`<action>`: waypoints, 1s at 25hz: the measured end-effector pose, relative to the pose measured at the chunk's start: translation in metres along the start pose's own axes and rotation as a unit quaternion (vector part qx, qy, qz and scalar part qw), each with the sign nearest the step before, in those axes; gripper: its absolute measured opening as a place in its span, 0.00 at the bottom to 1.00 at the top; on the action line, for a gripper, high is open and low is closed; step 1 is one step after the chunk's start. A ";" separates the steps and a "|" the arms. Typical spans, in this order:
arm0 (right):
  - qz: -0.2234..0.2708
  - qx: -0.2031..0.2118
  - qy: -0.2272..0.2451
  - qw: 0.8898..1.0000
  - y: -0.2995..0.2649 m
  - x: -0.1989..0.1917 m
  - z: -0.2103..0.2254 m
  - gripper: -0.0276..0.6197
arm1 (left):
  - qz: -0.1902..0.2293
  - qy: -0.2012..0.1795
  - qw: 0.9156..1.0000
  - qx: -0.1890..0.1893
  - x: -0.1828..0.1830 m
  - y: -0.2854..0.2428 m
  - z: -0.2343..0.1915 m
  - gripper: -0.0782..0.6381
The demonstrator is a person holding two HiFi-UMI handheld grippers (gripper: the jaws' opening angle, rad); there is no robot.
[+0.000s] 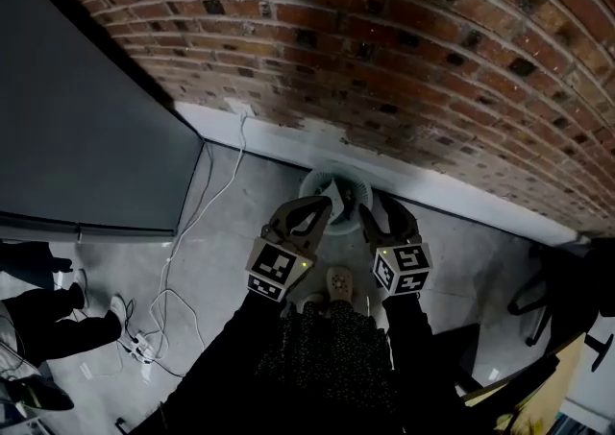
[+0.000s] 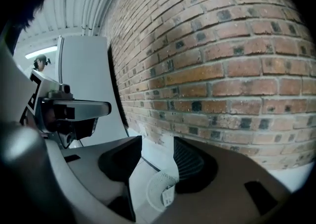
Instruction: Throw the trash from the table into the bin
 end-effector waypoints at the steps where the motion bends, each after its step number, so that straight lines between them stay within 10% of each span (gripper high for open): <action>1: 0.006 -0.004 0.003 1.000 0.010 0.006 -0.004 0.37 | 0.004 -0.003 1.000 -0.005 0.006 0.004 0.004 0.12; 15: 0.085 -0.066 0.043 0.993 0.161 0.076 -0.041 0.06 | 0.034 -0.024 0.996 -0.074 0.080 0.046 0.097 0.12; 25: 0.113 -0.155 0.037 0.981 0.292 0.074 -0.017 0.06 | 0.068 -0.060 0.986 -0.139 0.126 0.037 0.203 0.12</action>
Point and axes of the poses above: the fingertips, and each gripper's own axes: y backward along the fingers, z to its right, x out of its top, the point moved 5 cm from there along y, backward along the fingers, and after that the axes turned 9 degrees about x, right-handed, at the moved point
